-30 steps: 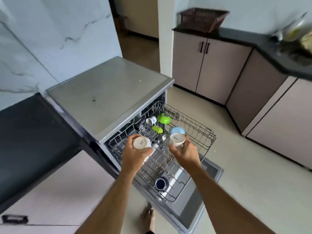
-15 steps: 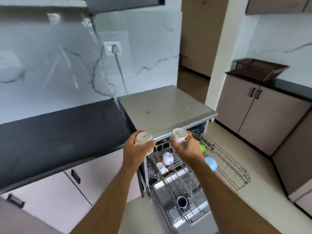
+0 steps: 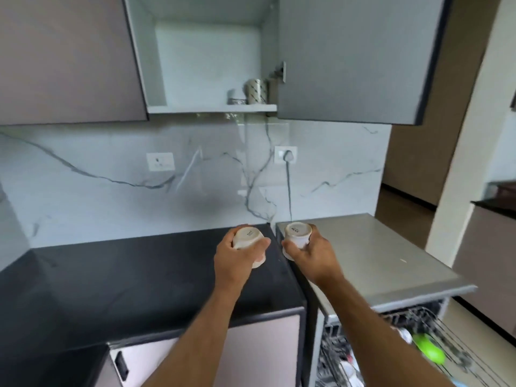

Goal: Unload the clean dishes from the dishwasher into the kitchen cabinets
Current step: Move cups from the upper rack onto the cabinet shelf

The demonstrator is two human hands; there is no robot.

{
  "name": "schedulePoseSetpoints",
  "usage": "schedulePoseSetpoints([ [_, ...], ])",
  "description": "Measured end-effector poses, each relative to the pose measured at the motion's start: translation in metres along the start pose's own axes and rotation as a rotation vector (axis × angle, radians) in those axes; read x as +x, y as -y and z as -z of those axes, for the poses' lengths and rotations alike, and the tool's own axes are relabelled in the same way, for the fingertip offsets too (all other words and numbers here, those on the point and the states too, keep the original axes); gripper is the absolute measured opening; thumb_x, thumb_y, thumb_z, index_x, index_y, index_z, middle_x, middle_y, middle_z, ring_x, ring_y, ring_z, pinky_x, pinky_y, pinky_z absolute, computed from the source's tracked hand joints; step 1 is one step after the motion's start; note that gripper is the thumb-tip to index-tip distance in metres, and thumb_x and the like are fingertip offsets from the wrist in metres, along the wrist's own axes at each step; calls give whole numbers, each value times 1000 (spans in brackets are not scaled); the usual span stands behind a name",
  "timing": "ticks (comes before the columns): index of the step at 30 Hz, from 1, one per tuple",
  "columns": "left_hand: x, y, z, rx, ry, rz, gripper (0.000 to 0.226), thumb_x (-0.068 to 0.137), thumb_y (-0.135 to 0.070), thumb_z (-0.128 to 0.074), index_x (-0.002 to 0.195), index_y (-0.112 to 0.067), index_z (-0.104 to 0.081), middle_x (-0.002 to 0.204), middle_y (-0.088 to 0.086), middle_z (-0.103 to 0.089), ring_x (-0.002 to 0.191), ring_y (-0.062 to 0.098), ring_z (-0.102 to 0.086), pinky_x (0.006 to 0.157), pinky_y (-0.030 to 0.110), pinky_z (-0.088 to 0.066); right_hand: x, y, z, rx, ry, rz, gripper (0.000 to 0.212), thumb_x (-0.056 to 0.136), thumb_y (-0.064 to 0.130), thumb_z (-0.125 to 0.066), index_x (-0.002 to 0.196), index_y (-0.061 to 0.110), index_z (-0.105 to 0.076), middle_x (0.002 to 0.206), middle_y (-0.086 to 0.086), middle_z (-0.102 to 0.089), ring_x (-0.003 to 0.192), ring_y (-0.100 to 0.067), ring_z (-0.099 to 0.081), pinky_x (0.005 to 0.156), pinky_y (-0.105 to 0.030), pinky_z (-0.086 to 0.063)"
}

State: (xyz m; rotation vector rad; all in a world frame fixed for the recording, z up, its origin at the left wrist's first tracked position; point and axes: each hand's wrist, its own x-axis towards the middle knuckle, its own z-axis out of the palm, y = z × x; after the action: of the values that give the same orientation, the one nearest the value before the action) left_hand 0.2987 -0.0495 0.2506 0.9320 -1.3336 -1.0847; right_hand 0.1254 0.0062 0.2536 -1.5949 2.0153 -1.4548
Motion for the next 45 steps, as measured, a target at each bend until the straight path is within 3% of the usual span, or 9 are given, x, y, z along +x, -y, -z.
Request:
schedulePoseSetpoints([
  [3,33,-15,29,-45,-7,-38,59,61,-36,-91,114,-38,-66,102,-14,-70,92,6,-68,76,22,-56,24,35,-30,38,1,67,36,85,44,-70,113,29,-53,94,13,-68,87,-6,-65,76,-24,-51],
  [7,75,-35,65,-44,-29,-99,45,68,-35,-87,108,-39,-66,102,-15,-70,96,7,-66,82,26,-56,56,74,-62,88,5,88,39,82,49,-70,113,33,-53,95,14,-69,90,-4,-65,85,-31,-55],
  [13,129,-65,101,-20,-59,-155,34,73,-32,-85,100,-33,-64,94,-16,-68,76,-8,-63,60,8,-48,104,119,-91,151,-59,114,41,81,48,-72,115,30,-57,97,13,-71,92,-7,-67,86,-30,-54],
  [18,180,-90,106,-36,-66,-174,50,65,-38,-89,107,-31,-62,101,-12,-68,86,4,-66,66,17,-51,146,147,-99,158,-120,161,38,84,44,-72,115,28,-59,98,16,-69,95,-8,-65,83,-23,-49],
  [25,244,-120,90,-67,-49,-254,58,61,-18,-93,110,-21,-60,97,-9,-66,67,-7,-63,53,10,-47,209,168,-101,154,-159,225,42,85,44,-71,119,23,-57,103,11,-68,96,-9,-62,79,-18,-43],
  [29,285,-124,75,-66,-80,-285,58,61,-22,-93,109,-25,-60,100,-10,-67,87,9,-65,56,13,-50,250,166,-108,151,-174,240,45,84,45,-72,120,22,-56,105,9,-67,98,-12,-61,82,-22,-43],
  [33,328,-129,58,-93,-125,-337,55,62,-23,-91,107,-27,-60,97,-13,-66,78,1,-64,60,14,-52,301,163,-110,156,-213,253,48,83,48,-71,121,21,-57,104,7,-66,96,-14,-61,83,-27,-47],
  [38,387,-156,33,-96,-181,-453,60,51,-37,-89,103,-35,-58,103,-13,-67,95,13,-66,85,40,-58,372,171,-103,199,-298,285,47,81,51,-69,115,20,-60,89,10,-68,84,-12,-63,79,-32,-53],
  [45,459,-204,2,-107,-111,-436,68,46,-34,-85,105,-28,-53,94,0,-71,65,22,-66,79,46,-59,463,194,-91,223,-320,331,50,79,58,-66,111,19,-59,92,8,-68,94,-15,-64,87,-33,-52],
])
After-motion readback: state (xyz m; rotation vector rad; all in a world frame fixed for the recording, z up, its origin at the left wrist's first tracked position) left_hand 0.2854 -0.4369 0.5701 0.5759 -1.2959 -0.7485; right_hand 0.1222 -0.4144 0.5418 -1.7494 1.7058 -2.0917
